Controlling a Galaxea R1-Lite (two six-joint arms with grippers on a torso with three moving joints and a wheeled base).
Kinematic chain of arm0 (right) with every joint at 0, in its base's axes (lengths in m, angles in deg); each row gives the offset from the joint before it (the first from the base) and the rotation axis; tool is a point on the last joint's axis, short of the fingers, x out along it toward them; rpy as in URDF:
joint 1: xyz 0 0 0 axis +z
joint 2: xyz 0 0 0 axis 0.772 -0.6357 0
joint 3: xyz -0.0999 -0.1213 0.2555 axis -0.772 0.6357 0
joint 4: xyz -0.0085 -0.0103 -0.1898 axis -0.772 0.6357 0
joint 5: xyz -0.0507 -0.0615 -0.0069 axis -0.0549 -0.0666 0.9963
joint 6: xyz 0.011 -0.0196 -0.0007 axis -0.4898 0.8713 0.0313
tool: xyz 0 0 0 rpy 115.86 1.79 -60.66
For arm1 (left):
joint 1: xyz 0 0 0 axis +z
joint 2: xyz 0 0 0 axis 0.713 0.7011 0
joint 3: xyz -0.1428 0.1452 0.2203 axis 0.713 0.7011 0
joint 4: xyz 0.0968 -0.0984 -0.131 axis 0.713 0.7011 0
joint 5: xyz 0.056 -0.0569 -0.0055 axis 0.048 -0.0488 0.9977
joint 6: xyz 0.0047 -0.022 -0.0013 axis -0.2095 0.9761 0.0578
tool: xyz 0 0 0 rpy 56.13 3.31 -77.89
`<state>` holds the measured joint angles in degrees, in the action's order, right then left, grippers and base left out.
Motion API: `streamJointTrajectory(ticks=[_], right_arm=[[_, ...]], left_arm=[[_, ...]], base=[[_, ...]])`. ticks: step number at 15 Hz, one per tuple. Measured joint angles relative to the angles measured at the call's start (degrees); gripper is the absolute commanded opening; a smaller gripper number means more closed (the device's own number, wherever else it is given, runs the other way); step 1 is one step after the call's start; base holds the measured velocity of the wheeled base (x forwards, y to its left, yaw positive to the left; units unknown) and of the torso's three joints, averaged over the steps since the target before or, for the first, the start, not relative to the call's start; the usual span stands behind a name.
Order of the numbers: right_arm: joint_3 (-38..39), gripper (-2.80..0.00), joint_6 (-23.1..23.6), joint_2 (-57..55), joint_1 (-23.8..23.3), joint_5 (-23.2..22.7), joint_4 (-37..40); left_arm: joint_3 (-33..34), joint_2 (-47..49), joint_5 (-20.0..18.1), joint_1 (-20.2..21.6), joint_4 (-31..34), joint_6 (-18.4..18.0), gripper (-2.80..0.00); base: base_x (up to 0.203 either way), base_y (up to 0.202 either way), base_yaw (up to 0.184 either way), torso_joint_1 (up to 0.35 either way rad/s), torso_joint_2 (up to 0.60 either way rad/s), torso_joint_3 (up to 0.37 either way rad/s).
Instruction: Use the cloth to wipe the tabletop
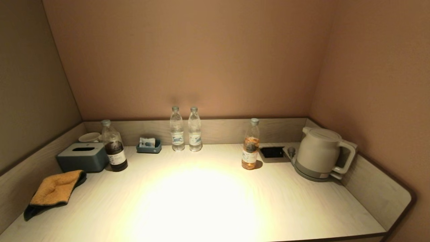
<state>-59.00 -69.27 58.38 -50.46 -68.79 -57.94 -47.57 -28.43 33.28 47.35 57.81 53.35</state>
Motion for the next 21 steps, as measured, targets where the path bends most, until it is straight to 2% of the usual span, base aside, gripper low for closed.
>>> streamJointTrajectory(ticks=[6, 9, 13, 21], right_arm=[[0.0, -2.80, 0.0, 0.0, 0.0, 0.0, 0.0], [0.0, -2.80, 0.0, 0.0, 0.0, 0.0, 0.0], [0.0, -2.80, 0.0, 0.0, 0.0, 0.0, 0.0], [0.0, -2.80, 0.0, 0.0, 0.0, 0.0, 0.1]], left_arm=[[0.6, -3.6, 0.0, 0.0, 0.6, -0.7, -2.80], [0.9, -5.5, 1.2, -0.4, 0.6, -1.0, -2.80], [2.7, -9.8, 1.3, -1.5, 0.8, -3.2, -2.80], [4.2, -17.3, 0.9, -1.8, 6.1, -3.5, -2.80]], base=[[0.000, 0.000, 0.000, 0.000, 0.00, 0.000], [0.000, 0.000, 0.000, 0.000, 0.00, 0.000], [0.000, 0.000, 0.000, 0.000, 0.00, 0.000], [0.000, 0.000, 0.000, 0.000, 0.00, 0.000]])
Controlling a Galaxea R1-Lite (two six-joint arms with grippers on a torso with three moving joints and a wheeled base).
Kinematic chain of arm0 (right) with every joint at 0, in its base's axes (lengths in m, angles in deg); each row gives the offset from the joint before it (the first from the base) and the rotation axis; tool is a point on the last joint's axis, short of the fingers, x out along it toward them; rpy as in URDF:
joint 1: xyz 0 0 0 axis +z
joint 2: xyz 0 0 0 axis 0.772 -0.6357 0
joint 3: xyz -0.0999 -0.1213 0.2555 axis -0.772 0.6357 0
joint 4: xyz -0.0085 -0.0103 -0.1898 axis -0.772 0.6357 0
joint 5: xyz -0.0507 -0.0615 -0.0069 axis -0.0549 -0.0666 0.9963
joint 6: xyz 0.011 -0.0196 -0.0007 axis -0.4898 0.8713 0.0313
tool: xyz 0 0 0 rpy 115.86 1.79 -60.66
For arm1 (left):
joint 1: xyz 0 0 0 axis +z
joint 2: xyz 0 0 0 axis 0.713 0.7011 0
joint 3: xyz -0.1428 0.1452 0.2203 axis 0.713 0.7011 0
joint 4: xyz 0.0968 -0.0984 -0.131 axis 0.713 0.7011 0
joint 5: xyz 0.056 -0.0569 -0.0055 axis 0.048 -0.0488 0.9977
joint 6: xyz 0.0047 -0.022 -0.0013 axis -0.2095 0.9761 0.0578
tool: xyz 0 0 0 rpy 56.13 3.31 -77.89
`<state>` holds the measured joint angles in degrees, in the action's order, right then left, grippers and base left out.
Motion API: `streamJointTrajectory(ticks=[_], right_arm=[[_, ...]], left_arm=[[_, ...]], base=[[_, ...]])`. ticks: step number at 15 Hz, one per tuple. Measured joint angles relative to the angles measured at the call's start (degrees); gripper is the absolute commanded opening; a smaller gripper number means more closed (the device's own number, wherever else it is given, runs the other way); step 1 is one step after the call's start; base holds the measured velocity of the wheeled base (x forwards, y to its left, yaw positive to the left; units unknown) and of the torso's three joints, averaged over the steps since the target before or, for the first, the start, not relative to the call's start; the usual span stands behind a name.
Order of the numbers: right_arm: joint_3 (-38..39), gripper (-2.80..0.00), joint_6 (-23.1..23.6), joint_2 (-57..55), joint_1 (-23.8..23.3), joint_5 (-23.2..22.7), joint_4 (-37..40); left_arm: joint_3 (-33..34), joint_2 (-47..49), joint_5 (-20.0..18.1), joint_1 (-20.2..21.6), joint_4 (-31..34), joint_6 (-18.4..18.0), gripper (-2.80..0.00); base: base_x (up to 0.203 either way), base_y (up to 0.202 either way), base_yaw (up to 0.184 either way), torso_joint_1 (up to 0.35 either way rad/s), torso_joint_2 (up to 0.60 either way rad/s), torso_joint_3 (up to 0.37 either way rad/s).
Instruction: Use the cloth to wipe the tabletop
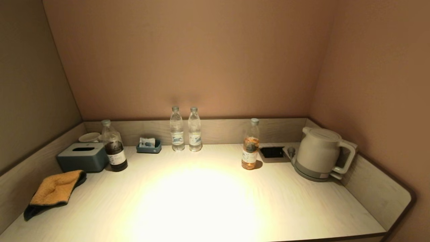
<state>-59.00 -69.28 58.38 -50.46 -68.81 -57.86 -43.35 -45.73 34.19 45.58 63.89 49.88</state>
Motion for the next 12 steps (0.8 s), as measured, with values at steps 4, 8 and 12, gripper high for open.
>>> streamJointTrajectory(ticks=[4, 8, 12], right_arm=[[0.0, -2.80, 0.0, 0.0, 0.0, 0.0, 0.0], [0.0, -2.80, 0.0, 0.0, 0.0, 0.0, -0.1], [0.0, -2.80, 0.0, 0.0, 0.0, 0.0, 0.0]], left_arm=[[0.6, -1.3, 0.4, 0.0, -0.6, 0.1, -2.80], [2.3, -1.4, 0.6, 0.0, -1.9, 0.7, -2.80], [6.3, -1.4, 0.6, 0.0, -7.6, 0.3, -2.80]], base=[[0.000, 0.000, 0.000, 0.000, 0.00, 0.000], [0.000, 0.000, 0.000, 0.000, 0.00, 0.000], [0.000, 0.000, 0.000, 0.000, 0.00, 0.000]])
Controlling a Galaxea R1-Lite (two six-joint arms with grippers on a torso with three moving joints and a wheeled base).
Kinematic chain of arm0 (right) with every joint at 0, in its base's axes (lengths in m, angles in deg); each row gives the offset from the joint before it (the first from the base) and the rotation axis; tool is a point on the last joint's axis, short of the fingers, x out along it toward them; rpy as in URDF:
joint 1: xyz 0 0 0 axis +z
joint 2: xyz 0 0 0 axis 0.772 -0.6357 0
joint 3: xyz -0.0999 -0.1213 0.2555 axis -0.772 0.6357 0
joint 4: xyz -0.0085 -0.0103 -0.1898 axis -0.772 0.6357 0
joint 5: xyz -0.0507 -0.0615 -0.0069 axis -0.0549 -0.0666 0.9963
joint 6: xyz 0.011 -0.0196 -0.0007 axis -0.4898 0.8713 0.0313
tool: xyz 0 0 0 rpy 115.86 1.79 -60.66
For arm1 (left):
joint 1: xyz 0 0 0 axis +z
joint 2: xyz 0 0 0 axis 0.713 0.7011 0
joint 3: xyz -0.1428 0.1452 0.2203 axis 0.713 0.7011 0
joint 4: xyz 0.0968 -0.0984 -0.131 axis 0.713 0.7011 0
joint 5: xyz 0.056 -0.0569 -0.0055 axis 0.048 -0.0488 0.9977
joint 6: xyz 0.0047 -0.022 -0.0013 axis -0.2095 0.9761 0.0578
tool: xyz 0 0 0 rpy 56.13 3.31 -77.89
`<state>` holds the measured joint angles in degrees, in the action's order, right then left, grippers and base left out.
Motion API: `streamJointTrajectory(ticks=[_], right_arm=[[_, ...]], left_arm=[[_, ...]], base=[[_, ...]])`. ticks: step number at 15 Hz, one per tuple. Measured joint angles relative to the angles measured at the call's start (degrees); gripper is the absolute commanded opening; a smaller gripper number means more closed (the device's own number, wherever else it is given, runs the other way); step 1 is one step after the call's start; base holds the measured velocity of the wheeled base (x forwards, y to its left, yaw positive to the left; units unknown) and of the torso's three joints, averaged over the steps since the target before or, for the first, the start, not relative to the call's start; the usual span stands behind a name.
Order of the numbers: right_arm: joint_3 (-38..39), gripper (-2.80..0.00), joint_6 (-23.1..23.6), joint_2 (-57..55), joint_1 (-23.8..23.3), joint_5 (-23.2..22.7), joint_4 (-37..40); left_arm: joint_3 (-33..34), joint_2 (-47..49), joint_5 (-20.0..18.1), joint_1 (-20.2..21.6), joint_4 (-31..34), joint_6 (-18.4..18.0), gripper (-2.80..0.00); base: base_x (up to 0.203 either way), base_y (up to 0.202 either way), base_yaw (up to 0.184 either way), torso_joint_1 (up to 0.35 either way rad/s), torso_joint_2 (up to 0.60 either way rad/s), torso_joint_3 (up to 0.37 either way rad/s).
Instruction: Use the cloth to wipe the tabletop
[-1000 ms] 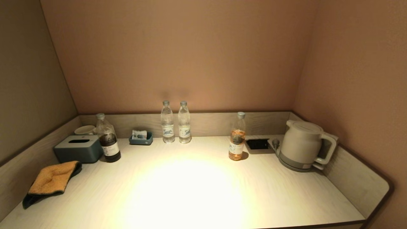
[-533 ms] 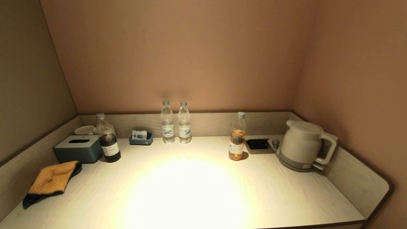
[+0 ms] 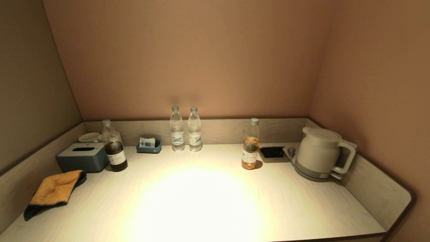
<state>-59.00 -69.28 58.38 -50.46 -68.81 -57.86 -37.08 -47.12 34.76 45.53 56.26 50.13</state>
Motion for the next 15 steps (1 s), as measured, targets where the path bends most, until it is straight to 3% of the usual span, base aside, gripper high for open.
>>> streamJointTrajectory(ticks=[7, 11, 15], right_arm=[[0.0, -2.80, 0.0, 0.0, 0.0, 0.0, 0.0], [0.0, -2.80, 0.0, 0.0, 0.0, 0.0, 0.0], [0.0, -2.80, 0.0, 0.0, 0.0, 0.0, -0.1]], left_arm=[[7.2, -0.1, 0.4, 0.0, -4.5, 0.9, -2.80], [14.9, -0.1, 0.3, 0.0, -9.4, 0.8, -2.80], [17.2, -0.1, 0.2, 0.0, -11.0, 0.9, -2.80]], base=[[0.000, 0.000, 0.000, 0.000, 0.00, 0.000], [0.000, 0.000, 0.000, 0.000, 0.00, 0.000], [0.000, 0.000, 0.000, 0.000, 0.00, 0.000]])
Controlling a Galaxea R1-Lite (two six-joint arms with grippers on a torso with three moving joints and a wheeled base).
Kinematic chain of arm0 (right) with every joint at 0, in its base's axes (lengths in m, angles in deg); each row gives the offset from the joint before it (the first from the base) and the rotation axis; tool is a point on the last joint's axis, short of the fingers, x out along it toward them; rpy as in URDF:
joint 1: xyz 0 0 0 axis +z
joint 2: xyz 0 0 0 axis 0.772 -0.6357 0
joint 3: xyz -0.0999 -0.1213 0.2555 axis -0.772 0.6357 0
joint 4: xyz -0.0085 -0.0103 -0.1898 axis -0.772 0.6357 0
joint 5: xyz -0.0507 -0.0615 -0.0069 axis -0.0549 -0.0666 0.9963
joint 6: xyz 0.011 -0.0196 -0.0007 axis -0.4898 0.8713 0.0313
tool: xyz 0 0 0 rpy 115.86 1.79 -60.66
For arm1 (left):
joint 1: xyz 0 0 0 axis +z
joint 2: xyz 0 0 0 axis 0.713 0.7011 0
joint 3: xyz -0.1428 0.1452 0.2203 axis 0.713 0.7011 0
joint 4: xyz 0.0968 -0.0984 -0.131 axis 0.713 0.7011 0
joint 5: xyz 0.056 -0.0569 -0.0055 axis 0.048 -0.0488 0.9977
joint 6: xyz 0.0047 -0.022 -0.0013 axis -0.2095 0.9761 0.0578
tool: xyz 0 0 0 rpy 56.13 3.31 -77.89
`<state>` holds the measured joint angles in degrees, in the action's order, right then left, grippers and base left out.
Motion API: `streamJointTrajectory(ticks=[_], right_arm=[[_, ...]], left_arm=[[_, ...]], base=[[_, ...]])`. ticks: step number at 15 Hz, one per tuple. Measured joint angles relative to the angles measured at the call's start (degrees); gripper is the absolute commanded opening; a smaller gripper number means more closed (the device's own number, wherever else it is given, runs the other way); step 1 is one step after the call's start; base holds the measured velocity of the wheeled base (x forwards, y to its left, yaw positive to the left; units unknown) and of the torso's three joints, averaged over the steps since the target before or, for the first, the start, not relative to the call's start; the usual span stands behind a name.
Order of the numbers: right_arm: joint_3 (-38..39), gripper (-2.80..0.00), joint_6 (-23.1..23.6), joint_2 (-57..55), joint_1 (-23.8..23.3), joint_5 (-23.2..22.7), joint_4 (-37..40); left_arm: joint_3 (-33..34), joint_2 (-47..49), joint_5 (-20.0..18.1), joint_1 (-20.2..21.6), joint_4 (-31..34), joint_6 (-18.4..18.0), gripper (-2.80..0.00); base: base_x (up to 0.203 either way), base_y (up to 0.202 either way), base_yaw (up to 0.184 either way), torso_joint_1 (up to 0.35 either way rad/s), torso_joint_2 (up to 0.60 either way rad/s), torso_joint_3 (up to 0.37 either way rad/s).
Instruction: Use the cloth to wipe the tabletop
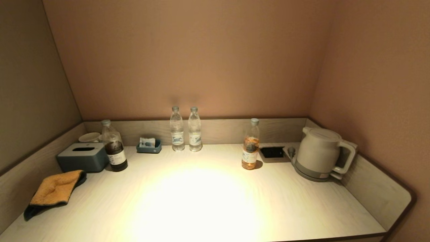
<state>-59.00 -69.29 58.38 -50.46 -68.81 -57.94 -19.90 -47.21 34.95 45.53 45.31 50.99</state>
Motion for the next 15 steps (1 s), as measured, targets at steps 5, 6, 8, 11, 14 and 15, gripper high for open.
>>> streamJointTrajectory(ticks=[5, 6, 8, 11, 14, 15], right_arm=[[0.0, -2.80, 0.0, 0.0, 0.0, 0.0, 0.0], [0.0, -2.80, 0.0, 0.0, 0.0, 0.0, 0.0], [0.0, -2.80, 0.0, 0.0, 0.0, 0.0, 0.1], [0.0, -2.80, 0.0, 0.0, 0.0, 0.0, 0.1], [0.0, -2.80, 0.0, 0.0, 0.0, 0.0, 0.1], [0.0, -2.80, 0.0, 0.0, 0.0, 0.0, 0.1]], left_arm=[[0.2, 0.0, -0.2, 0.0, 2.5, 0.5, -2.80], [0.2, 0.0, -0.2, 0.0, 4.5, 1.6, -2.80], [0.2, 0.0, -0.3, 0.0, 7.9, 3.0, -2.80], [0.2, 0.0, -0.4, 0.0, 10.5, 3.2, -2.80], [0.2, 0.0, -0.8, 0.0, 12.4, 3.2, -2.80], [0.2, 0.0, -1.3, 0.0, 13.1, 3.2, -2.80]], base=[[0.000, 0.000, 0.000, 0.000, 0.00, 0.000], [0.000, 0.000, 0.000, 0.000, 0.00, 0.000], [0.000, 0.000, 0.000, 0.000, 0.00, 0.000], [0.000, 0.000, 0.000, 0.000, 0.00, 0.000], [0.000, 0.000, 0.000, 0.000, 0.00, 0.000], [0.000, 0.000, 0.000, 0.000, 0.00, 0.000]])
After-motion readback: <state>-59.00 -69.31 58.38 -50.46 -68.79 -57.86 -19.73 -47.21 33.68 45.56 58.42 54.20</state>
